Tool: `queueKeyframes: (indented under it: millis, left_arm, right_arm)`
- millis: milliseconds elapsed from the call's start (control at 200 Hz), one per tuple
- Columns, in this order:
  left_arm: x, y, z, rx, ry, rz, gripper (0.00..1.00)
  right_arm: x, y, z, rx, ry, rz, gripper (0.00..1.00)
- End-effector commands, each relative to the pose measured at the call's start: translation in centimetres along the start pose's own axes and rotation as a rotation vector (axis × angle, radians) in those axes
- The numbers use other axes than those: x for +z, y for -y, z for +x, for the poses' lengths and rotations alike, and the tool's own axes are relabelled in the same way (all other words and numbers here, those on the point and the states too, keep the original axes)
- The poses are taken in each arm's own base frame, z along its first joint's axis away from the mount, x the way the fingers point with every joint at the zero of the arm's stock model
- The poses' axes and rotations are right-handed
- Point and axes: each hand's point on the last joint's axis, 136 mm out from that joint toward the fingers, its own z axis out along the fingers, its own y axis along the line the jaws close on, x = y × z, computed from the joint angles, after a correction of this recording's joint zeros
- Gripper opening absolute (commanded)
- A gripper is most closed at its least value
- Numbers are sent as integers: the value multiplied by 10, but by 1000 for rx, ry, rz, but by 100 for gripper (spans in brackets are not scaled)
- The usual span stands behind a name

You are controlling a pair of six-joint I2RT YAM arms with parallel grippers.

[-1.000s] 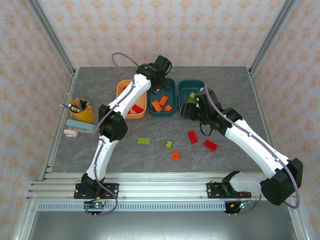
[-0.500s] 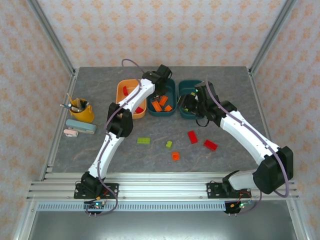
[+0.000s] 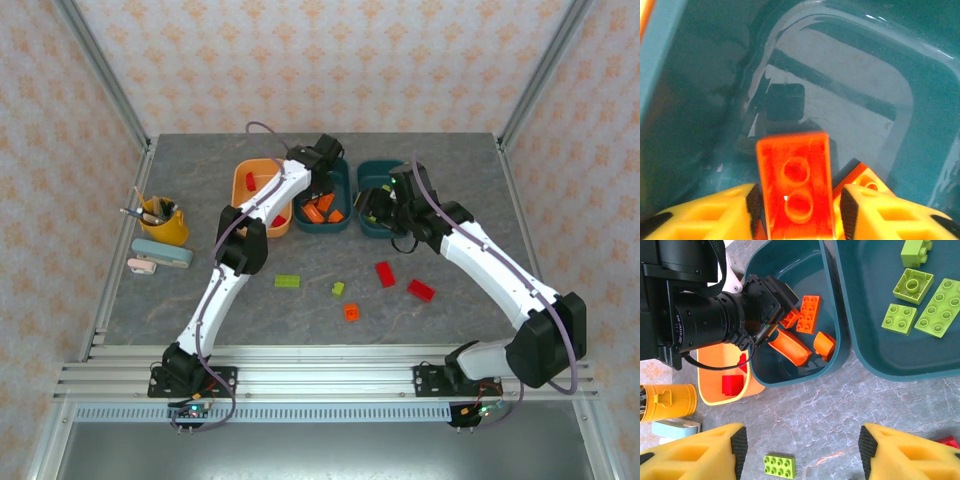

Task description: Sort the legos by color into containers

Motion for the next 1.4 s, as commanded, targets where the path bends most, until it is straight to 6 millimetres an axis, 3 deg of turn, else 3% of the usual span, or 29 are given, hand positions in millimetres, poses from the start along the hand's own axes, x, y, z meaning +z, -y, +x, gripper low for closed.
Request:
queueKeyframes:
  millis: [0,170,270,405,545,696,866,1046,1231,1396]
  left_arm:
    - [-25,-1,-11,3,38,-2,54]
    - [-75,9,-28,-34,87,78,64]
    - [-121,11,-38,-48,130,129,67]
    - [-185,-1,-41,-78,163,179,72]
    - [-243,-30,-30,-119,178,233,73]
    - [-288,-93,0,-131,189,251,73]
    - [-292,-184,62,-118,164,234,81]
    - [-281,-263,129,-95,92,222,83]
    - [-281,-314,165,-105,66,211,88]
    - [-284,-328,175,-111,58,205,88]
  right_arm:
    - [-11,-7,-7,-31,11,-15,63]
    - [-15,-2,0,-148,-12,7,63]
    - [-13,-5,13,-300,-38,25,63]
    - [0,-16,46,-532,-114,7,63]
    - [14,-36,89,-799,-209,-75,66]
    - [31,-56,136,-1033,-349,-166,67]
    - [61,-58,175,-1205,-518,-145,68]
    - [95,-57,192,-1271,-600,-73,69]
    - [119,-56,210,-1302,-692,4,70]
    - [134,-55,228,-1343,-718,64,70]
